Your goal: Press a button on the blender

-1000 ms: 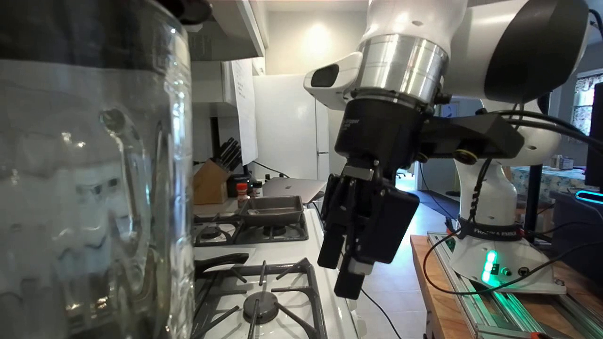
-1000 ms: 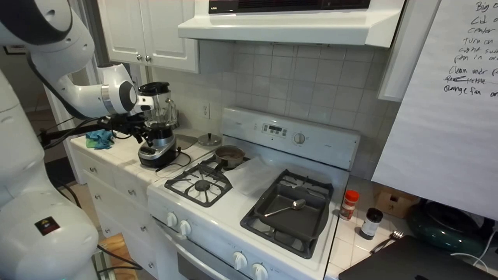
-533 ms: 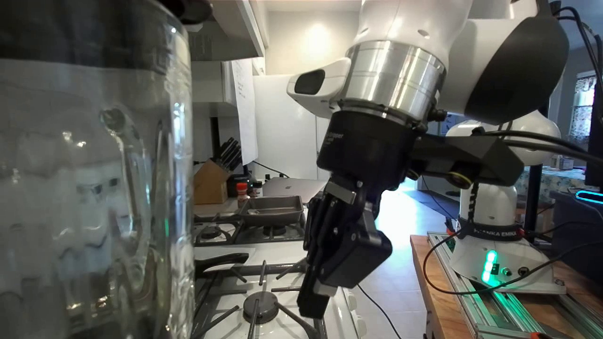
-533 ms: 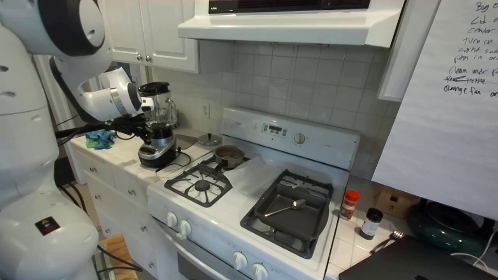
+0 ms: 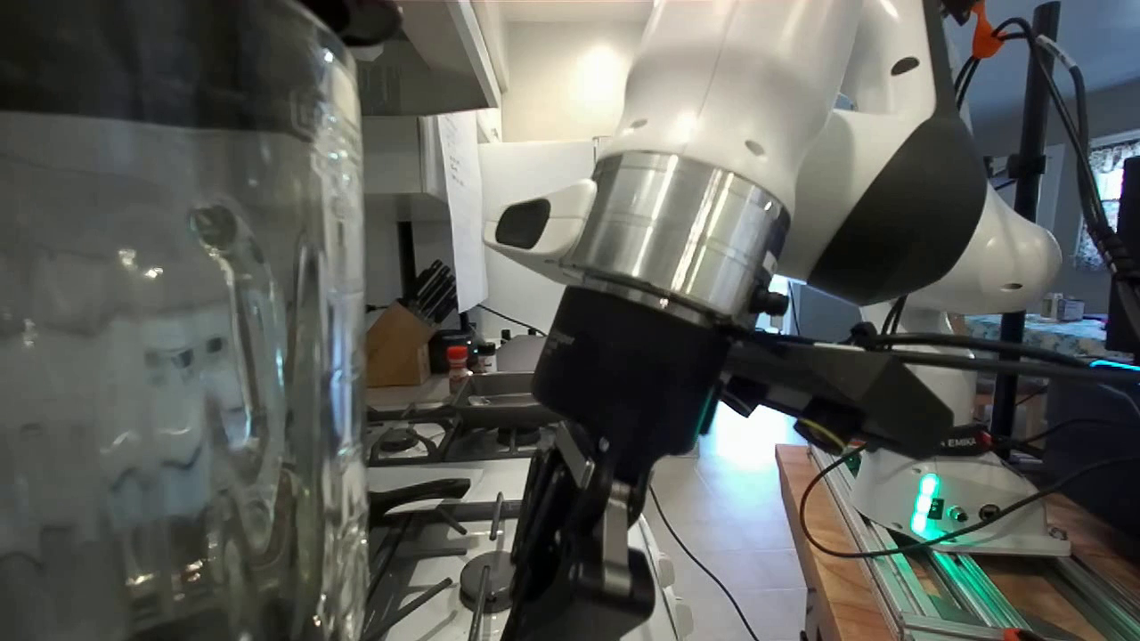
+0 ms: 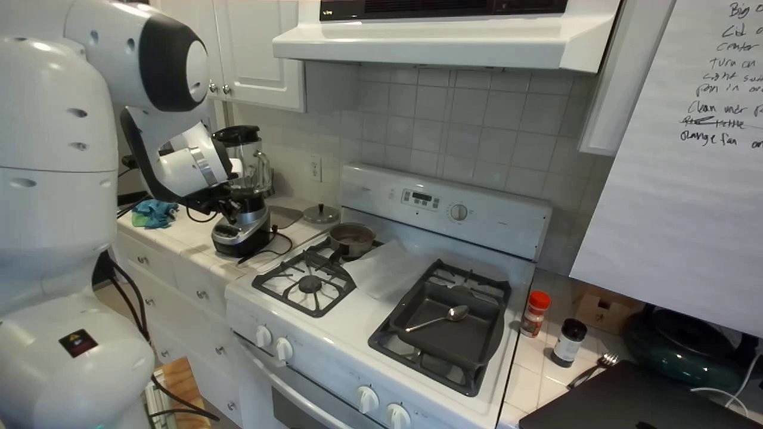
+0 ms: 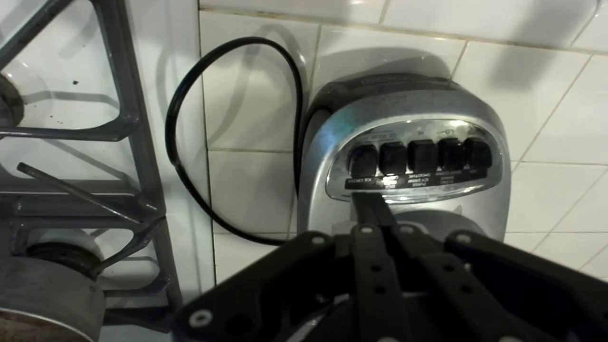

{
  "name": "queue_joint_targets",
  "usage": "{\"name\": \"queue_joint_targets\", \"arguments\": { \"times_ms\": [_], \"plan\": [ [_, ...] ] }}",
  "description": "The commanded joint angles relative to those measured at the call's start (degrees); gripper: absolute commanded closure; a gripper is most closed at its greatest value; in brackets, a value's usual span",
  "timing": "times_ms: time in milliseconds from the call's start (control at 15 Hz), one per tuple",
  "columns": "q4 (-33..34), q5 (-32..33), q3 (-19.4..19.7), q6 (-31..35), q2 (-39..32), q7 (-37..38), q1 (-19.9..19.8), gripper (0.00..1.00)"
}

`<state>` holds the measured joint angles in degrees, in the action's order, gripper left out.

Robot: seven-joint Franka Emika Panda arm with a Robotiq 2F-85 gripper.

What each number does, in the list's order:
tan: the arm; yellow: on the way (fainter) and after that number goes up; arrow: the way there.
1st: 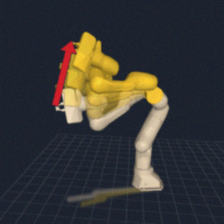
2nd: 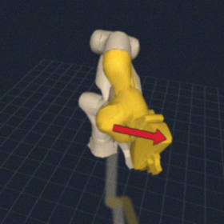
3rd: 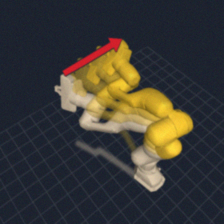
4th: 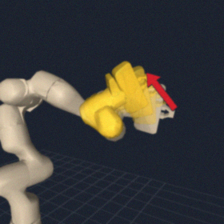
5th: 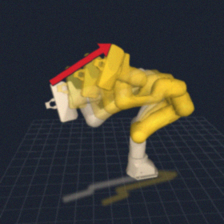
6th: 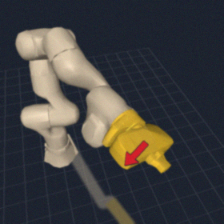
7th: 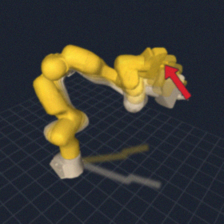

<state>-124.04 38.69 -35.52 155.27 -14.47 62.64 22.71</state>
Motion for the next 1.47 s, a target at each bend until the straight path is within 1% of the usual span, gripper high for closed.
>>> {"name": "queue_joint_targets", "arguments": {
  "times_ms": [0,467,733,1200,1400],
  "plan": [
    [3.79,4.96,2.68,1.1,-5.04,5.35,3.08,1.0],
    [6.06,6.27,5.3,1.75,-8.73,7.95,5.8,1.0],
    [5.59,6.32,6.0,1.41,-7.95,7.71,6.34,1.0],
    [4.61,5.72,5.6,1.94,-6.28,7.4,6.36,1.0],
    [4.22,4.51,4.75,2.25,-5.33,6.74,5.98,1.0]
  ]
}}
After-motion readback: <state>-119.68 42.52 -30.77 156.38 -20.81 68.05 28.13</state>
